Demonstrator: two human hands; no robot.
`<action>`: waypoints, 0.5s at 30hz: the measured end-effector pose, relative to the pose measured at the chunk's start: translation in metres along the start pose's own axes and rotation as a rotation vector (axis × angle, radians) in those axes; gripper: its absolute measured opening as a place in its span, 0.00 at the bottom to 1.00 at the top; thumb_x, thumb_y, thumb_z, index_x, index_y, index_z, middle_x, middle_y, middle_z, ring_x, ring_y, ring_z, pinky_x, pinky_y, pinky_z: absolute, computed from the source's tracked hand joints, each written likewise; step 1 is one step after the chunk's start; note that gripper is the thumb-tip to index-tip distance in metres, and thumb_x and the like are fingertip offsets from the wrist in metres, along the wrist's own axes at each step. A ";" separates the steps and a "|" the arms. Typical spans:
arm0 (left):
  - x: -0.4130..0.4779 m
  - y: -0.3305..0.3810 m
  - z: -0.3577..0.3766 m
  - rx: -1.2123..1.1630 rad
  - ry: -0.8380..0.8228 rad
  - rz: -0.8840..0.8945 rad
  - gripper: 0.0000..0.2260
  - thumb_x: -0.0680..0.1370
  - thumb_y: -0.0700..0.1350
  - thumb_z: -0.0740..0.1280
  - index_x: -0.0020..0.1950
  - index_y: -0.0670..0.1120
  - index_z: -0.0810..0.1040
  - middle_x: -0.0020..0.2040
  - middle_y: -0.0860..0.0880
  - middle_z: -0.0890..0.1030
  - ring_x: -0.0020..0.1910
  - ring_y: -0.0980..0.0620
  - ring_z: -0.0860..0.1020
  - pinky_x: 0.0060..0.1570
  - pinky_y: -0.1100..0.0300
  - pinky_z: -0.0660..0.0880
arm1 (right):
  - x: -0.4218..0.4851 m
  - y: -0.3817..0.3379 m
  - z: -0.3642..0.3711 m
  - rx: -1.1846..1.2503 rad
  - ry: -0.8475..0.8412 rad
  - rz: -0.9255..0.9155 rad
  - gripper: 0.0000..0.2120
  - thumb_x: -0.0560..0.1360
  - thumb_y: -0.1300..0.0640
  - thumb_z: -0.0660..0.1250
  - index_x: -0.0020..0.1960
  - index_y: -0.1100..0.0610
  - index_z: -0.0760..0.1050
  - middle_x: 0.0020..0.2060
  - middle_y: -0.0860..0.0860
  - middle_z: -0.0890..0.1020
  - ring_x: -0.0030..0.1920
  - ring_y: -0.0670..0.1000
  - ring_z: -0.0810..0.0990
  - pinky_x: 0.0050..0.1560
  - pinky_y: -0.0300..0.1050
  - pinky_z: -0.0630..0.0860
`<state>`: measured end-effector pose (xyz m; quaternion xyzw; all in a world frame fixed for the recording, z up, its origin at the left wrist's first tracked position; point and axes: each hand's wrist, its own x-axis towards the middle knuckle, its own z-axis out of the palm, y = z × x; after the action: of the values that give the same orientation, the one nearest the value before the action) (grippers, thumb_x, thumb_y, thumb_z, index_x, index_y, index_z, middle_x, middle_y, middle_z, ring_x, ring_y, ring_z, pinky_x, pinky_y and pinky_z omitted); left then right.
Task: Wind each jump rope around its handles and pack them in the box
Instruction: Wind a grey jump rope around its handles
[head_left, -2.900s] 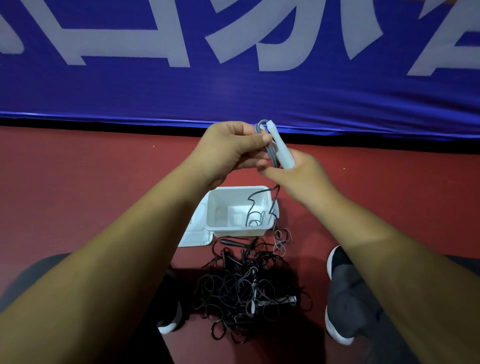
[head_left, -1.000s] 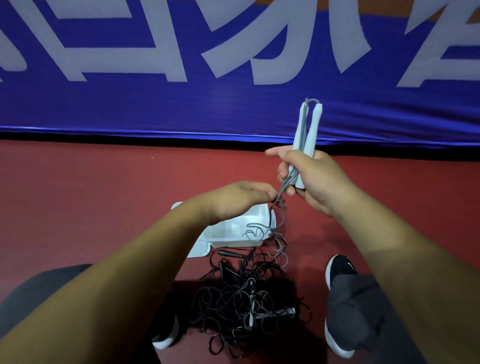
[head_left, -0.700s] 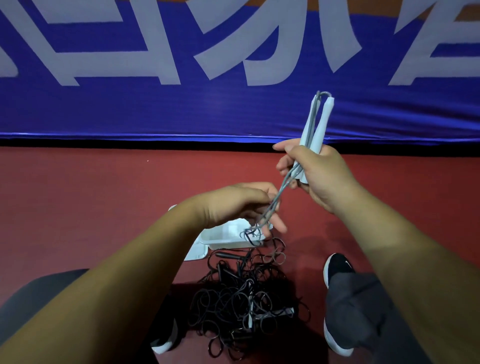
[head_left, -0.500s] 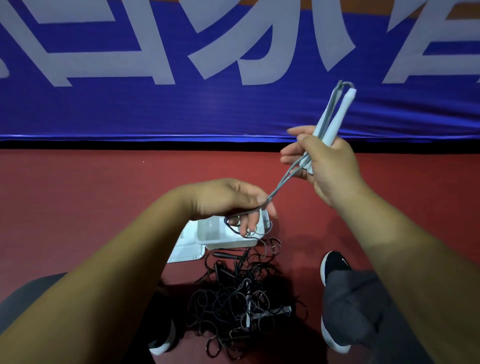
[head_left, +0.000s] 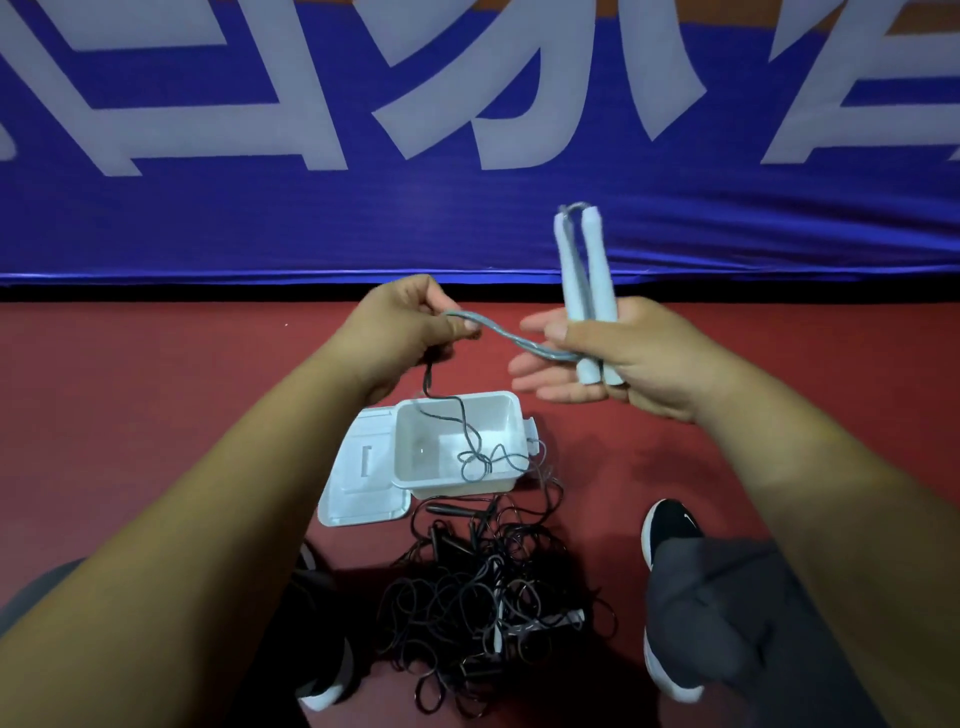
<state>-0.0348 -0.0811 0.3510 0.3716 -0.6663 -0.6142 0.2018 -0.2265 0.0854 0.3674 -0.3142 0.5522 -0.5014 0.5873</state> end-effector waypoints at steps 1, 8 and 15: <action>0.000 0.001 -0.003 0.020 0.024 0.030 0.13 0.74 0.33 0.77 0.40 0.45 0.76 0.44 0.37 0.86 0.42 0.45 0.80 0.45 0.54 0.77 | -0.003 0.001 0.001 -0.014 -0.077 0.039 0.17 0.84 0.61 0.66 0.71 0.66 0.73 0.55 0.68 0.86 0.58 0.65 0.87 0.58 0.54 0.85; -0.003 -0.001 -0.001 0.098 -0.051 0.132 0.11 0.72 0.28 0.73 0.43 0.42 0.76 0.45 0.35 0.86 0.45 0.45 0.84 0.49 0.52 0.79 | -0.002 0.021 0.018 -0.242 -0.438 0.320 0.17 0.84 0.65 0.67 0.72 0.66 0.72 0.59 0.65 0.85 0.63 0.62 0.85 0.63 0.55 0.83; -0.011 0.001 0.011 0.487 -0.257 0.306 0.08 0.73 0.42 0.81 0.46 0.44 0.84 0.43 0.49 0.87 0.46 0.46 0.86 0.55 0.42 0.81 | 0.013 0.040 0.023 -0.543 -0.564 0.519 0.25 0.83 0.68 0.61 0.78 0.59 0.60 0.64 0.53 0.86 0.58 0.60 0.88 0.54 0.52 0.87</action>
<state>-0.0359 -0.0660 0.3523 0.2235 -0.8620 -0.4411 0.1112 -0.1956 0.0813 0.3304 -0.4321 0.5426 -0.0703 0.7169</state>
